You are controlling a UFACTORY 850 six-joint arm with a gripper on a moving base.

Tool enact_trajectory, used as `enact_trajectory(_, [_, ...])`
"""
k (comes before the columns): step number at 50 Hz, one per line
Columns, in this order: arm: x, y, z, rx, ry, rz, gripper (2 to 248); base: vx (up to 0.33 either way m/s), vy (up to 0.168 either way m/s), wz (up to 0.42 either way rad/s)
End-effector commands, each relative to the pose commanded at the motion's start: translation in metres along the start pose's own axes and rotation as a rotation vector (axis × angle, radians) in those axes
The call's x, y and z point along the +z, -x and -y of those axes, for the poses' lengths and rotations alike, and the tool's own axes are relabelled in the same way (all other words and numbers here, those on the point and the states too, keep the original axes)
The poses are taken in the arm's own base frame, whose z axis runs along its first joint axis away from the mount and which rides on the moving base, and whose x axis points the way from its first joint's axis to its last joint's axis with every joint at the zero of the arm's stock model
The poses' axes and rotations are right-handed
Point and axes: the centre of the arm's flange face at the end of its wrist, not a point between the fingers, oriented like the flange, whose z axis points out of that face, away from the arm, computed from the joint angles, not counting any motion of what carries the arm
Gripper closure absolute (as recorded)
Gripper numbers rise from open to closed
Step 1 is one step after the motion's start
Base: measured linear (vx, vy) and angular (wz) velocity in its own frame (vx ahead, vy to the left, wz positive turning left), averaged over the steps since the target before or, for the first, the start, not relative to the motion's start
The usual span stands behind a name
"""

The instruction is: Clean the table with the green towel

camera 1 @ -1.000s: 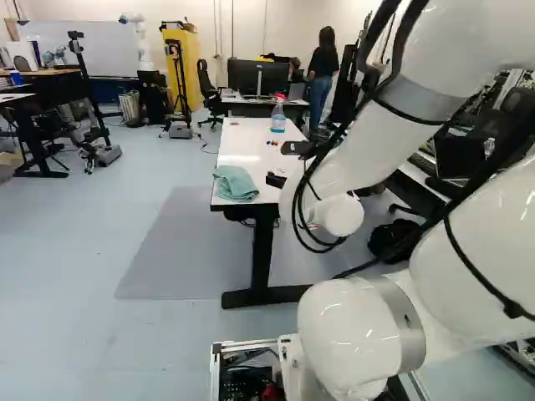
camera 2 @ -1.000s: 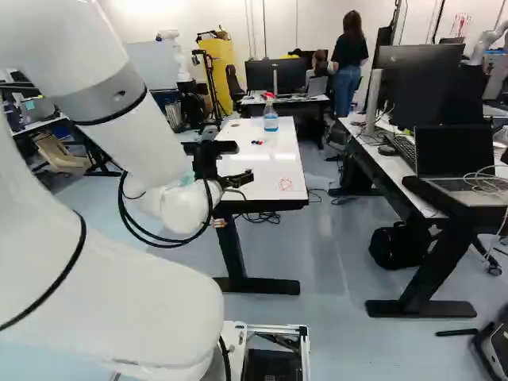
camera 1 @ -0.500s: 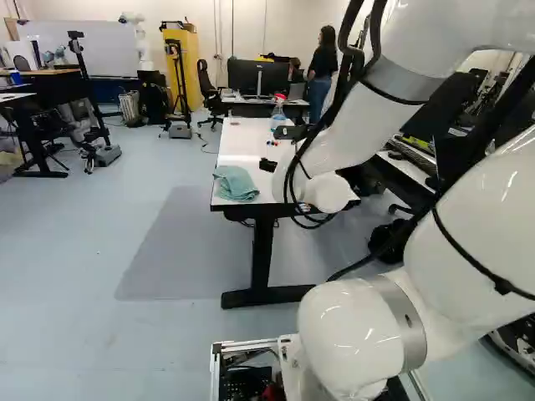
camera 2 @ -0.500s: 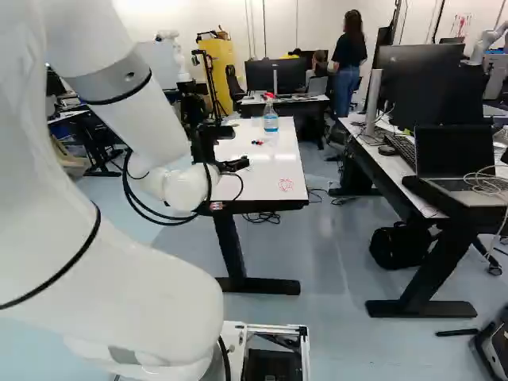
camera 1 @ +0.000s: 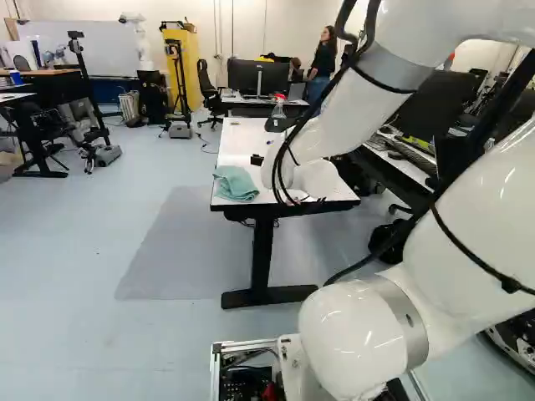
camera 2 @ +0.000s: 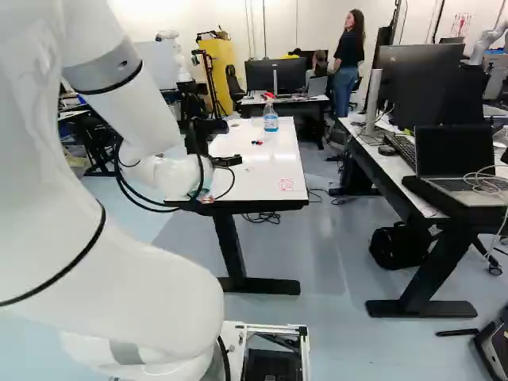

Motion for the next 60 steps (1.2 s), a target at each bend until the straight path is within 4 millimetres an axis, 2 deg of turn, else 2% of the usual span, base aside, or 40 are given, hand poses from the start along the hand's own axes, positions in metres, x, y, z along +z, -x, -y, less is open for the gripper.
enact_trajectory(21, [0.007,-0.008,0.025,0.038,-0.025,0.15,3,0.0,0.0,0.0])
enact_trajectory(60, [0.044,-0.039,0.06,0.124,-0.049,0.444,3,0.0,0.0,0.0])
